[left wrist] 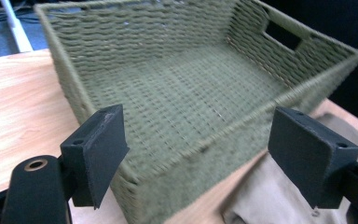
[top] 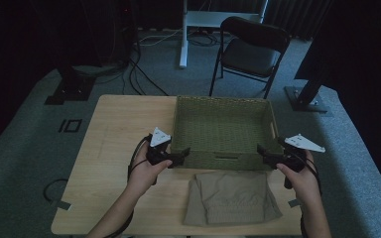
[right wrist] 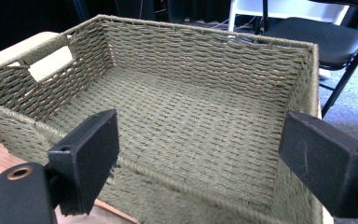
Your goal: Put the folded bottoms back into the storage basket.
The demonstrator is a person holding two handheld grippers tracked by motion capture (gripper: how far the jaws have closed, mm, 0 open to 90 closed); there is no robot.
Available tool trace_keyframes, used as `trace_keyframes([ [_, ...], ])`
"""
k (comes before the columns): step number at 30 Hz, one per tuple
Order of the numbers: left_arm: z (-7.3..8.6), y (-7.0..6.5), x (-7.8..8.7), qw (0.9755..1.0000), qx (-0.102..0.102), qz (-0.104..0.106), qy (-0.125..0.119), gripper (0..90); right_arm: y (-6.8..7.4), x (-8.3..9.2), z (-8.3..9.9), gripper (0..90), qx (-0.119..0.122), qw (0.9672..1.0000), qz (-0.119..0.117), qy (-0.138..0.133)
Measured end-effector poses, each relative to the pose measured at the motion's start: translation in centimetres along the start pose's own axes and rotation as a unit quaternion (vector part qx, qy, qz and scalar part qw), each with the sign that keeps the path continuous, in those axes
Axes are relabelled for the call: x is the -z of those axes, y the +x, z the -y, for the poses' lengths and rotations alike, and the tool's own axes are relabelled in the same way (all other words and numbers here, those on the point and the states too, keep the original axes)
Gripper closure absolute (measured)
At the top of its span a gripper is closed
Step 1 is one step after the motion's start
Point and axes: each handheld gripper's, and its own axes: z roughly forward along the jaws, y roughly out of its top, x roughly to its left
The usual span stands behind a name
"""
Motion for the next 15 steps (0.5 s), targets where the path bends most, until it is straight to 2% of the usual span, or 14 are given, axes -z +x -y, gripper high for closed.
trace_keyframes([
  [3,0.4,-0.7,0.1,0.9999,-0.011,0.006,0.004,20.2,0.2,0.4,0.5,11.9,0.001,1.0,0.0,0.002],
  [9,1.3,-1.6,0.0,0.9998,-0.008,0.017,0.006,20.2,0.7,0.9,1.5,11.9,0.006,1.0,-0.003,0.006],
  [15,2.7,-2.4,-0.7,0.9998,-0.01,0.016,0.011,20.2,1.1,1.3,2.3,11.9,0.006,1.0,-0.005,0.006],
])
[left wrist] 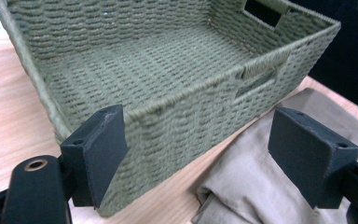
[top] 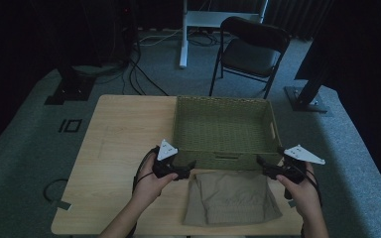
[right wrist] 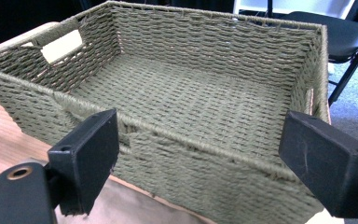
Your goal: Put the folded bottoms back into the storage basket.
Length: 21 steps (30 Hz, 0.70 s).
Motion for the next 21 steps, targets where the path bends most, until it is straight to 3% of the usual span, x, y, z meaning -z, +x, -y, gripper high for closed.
trace_keyframes([
  [5,0.8,-0.7,-0.2,0.9999,-0.003,0.013,0.009,20.2,0.4,0.0,1.0,12.1,0.008,0.9999,0.0,0.006],
  [8,1.3,-1.2,-0.4,0.9997,-0.016,0.011,0.018,20.2,0.4,0.0,1.8,12.1,0.005,1.0,0.003,0.007],
  [16,2.8,-1.9,-1.4,0.9993,-0.009,0.022,0.03,20.2,0.3,0.1,4.0,12.1,0.005,0.9998,0.008,0.019],
  [21,3.7,-2.4,-2.3,0.9992,-0.003,0.024,0.033,20.2,0.3,-0.4,5.7,12.1,0.004,0.9991,0.01,0.041],
])
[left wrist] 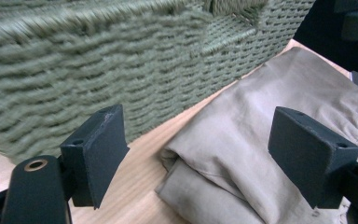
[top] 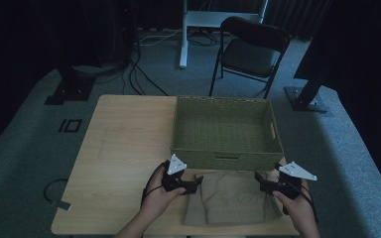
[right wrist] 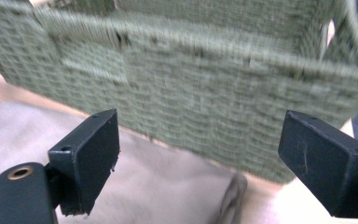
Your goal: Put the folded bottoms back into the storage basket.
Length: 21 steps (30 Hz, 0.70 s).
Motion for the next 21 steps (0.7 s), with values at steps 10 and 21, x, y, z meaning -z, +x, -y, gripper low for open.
trace_keyframes([
  [10,2.1,-0.8,-2.1,0.9995,0.003,0.012,0.03,20.2,0.0,-1.9,3.3,12.1,-0.012,0.9988,-0.001,0.047],
  [21,3.9,-1.3,-4.1,0.998,0.023,-0.003,0.059,20.2,-0.1,-2.5,4.8,13.1,-0.02,0.9969,-0.009,0.076],
])
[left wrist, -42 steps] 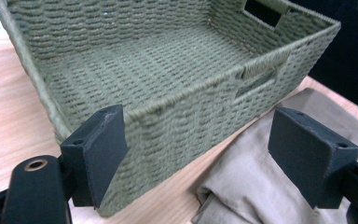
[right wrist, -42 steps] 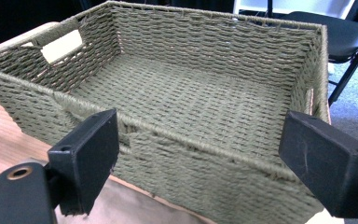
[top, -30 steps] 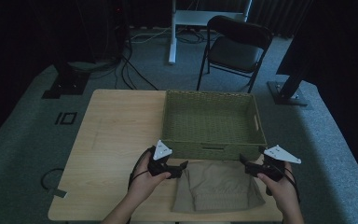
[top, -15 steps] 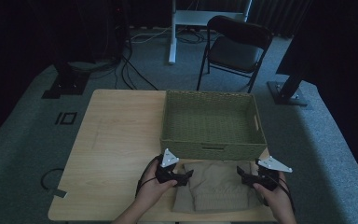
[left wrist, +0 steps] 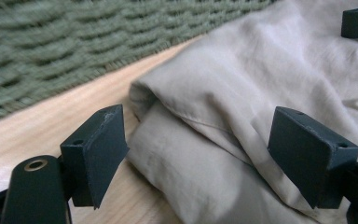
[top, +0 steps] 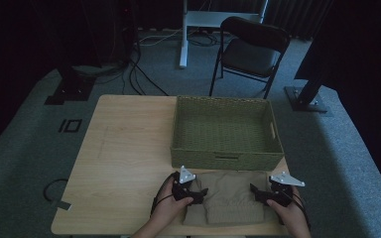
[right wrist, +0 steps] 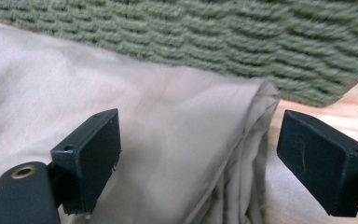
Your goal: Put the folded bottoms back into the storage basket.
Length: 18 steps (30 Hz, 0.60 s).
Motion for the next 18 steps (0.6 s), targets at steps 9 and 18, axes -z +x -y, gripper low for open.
trace_keyframes([
  [9,0.0,-0.3,-0.8,0.9999,-0.001,-0.014,0.004,17.9,0.0,-0.5,0.7,13.9,0.003,0.9996,-0.009,0.028],
  [18,-0.3,-1.1,-1.5,0.9982,-0.033,-0.045,0.019,15.8,0.4,-0.6,0.8,14.4,0.001,0.9995,0.008,0.03],
])
